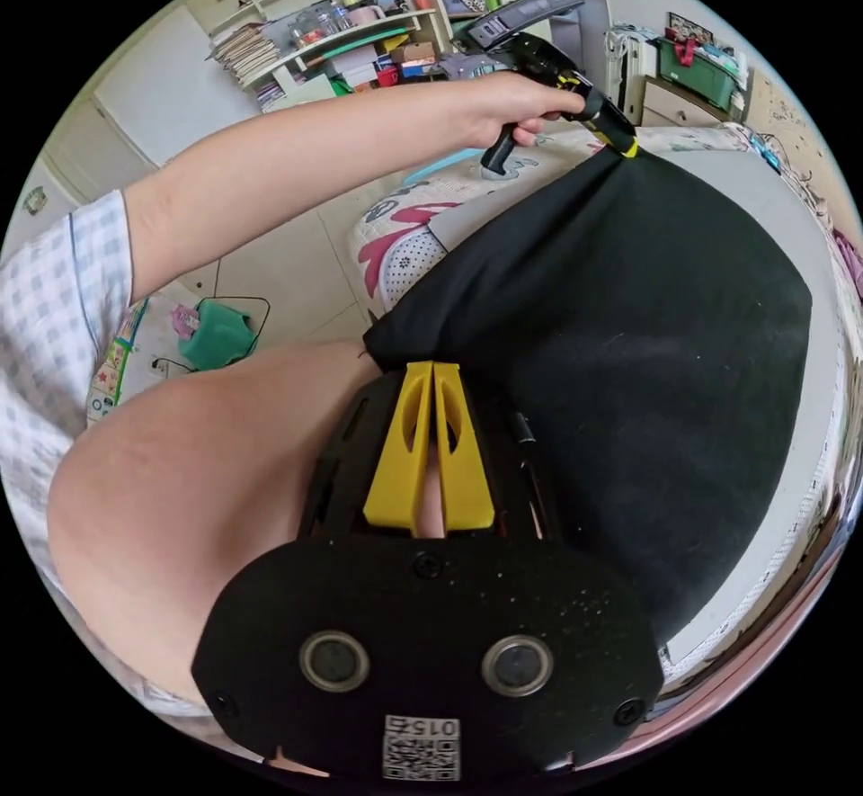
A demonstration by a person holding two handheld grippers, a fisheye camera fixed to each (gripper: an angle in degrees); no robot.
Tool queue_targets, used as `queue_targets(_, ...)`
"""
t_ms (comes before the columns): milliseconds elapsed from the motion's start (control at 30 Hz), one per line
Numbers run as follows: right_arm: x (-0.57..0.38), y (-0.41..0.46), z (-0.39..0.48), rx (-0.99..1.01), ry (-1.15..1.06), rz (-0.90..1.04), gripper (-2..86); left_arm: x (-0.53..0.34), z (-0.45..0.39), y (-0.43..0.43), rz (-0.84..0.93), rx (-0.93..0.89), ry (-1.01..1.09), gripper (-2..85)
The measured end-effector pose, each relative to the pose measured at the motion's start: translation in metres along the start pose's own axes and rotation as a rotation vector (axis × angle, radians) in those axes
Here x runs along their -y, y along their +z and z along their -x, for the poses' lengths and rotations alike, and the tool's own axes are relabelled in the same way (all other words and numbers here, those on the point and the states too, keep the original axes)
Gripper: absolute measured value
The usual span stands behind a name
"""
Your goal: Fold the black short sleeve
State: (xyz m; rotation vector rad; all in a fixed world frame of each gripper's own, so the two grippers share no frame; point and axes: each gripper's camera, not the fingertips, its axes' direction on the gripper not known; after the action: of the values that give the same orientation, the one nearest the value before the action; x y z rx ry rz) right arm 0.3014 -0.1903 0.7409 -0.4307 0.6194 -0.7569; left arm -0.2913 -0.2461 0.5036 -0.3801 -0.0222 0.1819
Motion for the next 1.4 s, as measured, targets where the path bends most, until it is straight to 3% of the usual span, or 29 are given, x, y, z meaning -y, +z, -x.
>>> queue_targets(67, -0.008, -0.014, -0.004, 0.041, 0.01, -0.041, -0.4, -0.008, 0.006, -0.008, -0.008, -0.028, -0.033, 6.1)
queue_targets(267, -0.066, -0.074, -0.032, 0.089, 0.149, -0.266, 0.6, -0.123, 0.002, -0.072, -0.134, -0.339, -0.051, 7.2)
queue_targets(433, -0.115, -0.104, -0.066, -0.068, 0.386, -0.372, 5.6, -0.239, -0.017, -0.084, -0.109, -0.363, -0.144, 7.2)
queue_targets(567, -0.131, -0.114, -0.076, -0.178, 0.489, -0.383, 7.7, -0.264, -0.031, -0.067, -0.057, -0.441, -0.147, 7.5)
queue_targets(900, -0.128, -0.083, -0.08, -0.265, 0.489, -0.29, 5.1, -0.277, -0.053, -0.019, -0.001, -0.372, -0.217, 1.0)
queue_targets(1167, -0.113, -0.084, -0.091, -0.228, 0.462, -0.196, 3.7, -0.28, -0.09, -0.016, 0.024, -0.187, -0.233, 0.3)
queue_targets(1400, -0.095, -0.082, -0.084, -0.295, 0.399, -0.087, 3.2, -0.257, -0.131, -0.001, 0.153, 0.003, -0.148, 0.4)
